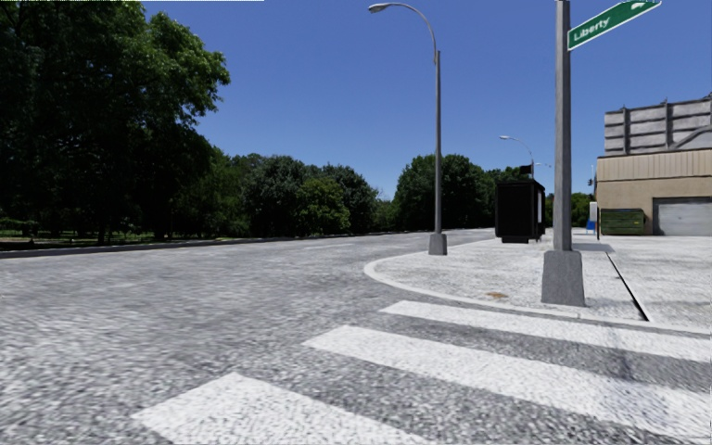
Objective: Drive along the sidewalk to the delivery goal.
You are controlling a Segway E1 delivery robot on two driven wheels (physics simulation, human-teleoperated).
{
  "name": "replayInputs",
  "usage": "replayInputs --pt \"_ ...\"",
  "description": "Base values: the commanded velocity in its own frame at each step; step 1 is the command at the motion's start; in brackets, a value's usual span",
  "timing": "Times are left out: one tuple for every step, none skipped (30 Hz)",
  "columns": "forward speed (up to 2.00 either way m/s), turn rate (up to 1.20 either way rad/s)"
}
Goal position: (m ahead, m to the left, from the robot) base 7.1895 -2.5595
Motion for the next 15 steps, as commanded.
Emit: replayInputs --pt "2.0 -0.23" --pt "2.0 -0.23" --pt "2.0 -0.25" --pt "2.0 -0.26" --pt "2.0 -0.31" --pt "2.0 -0.31" --pt "2.0 -0.37" --pt "2.0 -0.39" --pt "2.0 -0.42" --pt "2.0 -0.44" --pt "2.0 -0.44" --pt "1.95 -0.44" --pt "1.86 -0.44" --pt "1.83 -0.44" --pt "1.79 -0.47"
